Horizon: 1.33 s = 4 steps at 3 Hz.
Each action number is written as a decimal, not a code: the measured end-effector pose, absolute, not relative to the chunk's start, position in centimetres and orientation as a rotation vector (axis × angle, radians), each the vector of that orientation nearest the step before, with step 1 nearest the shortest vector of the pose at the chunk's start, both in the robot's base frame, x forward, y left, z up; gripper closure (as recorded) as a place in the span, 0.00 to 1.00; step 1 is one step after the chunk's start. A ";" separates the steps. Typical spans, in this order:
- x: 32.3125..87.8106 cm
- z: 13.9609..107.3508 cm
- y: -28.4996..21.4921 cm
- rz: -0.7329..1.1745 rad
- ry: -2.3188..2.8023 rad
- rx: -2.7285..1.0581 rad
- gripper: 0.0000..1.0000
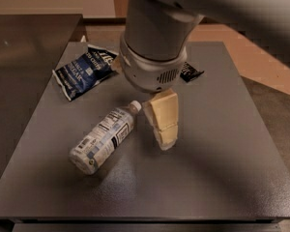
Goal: Pick blue plastic bottle
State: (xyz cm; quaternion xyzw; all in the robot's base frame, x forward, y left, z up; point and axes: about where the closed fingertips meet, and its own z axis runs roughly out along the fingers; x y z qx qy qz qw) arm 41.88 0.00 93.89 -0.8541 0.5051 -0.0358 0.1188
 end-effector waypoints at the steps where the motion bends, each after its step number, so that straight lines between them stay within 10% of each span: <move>1: 42.2 92.1 2.7 -0.104 1.354 -2.602 0.00; 4: 43.6 85.8 6.1 -0.010 1.144 -2.813 0.00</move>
Offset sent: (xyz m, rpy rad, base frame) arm 0.0176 0.0673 -0.0768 -0.1157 0.1015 0.3325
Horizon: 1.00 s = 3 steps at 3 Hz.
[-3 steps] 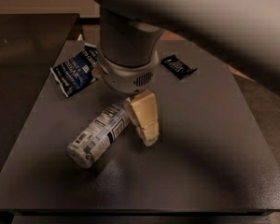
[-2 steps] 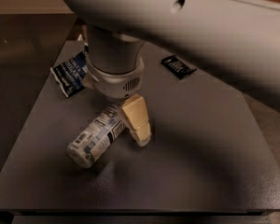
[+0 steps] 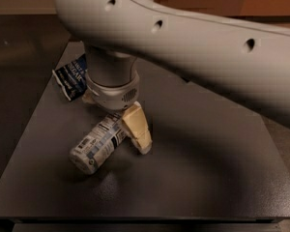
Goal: Pick blue plastic bottle
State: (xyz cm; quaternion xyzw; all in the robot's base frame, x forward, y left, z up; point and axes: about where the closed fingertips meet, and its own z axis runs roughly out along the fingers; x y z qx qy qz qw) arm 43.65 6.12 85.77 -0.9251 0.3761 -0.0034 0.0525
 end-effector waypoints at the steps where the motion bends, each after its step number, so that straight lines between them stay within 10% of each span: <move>1: 43.8 84.6 6.2 0.009 1.130 -2.846 0.19; 3: 44.2 85.3 6.2 0.035 1.156 -2.863 0.65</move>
Offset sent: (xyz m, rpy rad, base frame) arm 0.0055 -0.0026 -0.0152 -0.0668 0.0642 0.0067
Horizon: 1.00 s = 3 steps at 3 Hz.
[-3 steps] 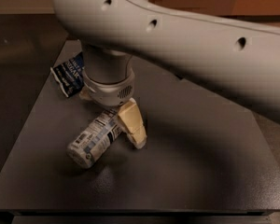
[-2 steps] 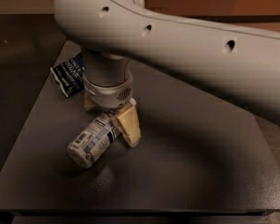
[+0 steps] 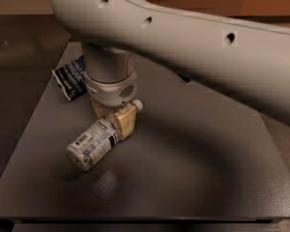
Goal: Pick blue plastic bottle
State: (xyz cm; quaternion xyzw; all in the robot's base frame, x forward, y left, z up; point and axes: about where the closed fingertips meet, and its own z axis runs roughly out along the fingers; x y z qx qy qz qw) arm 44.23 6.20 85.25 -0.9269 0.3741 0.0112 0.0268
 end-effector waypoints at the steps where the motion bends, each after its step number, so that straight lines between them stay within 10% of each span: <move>1: 45.6 87.2 5.7 0.075 1.179 -2.826 0.88; 3: 50.5 93.9 3.0 0.060 1.234 -2.666 1.00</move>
Offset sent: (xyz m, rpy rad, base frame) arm 0.0699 -0.0410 0.0893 0.1054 -0.0124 -0.1152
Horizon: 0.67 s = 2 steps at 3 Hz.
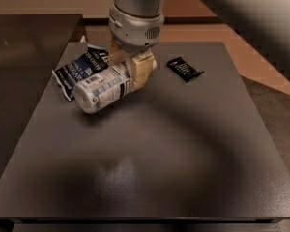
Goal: Pick blue plastic bottle
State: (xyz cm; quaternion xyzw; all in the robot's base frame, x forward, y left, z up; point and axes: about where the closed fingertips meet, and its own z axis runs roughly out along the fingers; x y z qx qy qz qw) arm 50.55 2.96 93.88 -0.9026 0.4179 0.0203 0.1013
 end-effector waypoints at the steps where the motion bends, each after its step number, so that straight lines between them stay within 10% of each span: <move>1: 52.4 96.9 1.5 0.055 1.251 -2.577 1.00; 2: 53.1 97.7 2.0 0.029 1.238 -2.537 1.00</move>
Offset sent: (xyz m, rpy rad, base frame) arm 0.0169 -0.0138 0.0279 0.0622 -0.0274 -0.0354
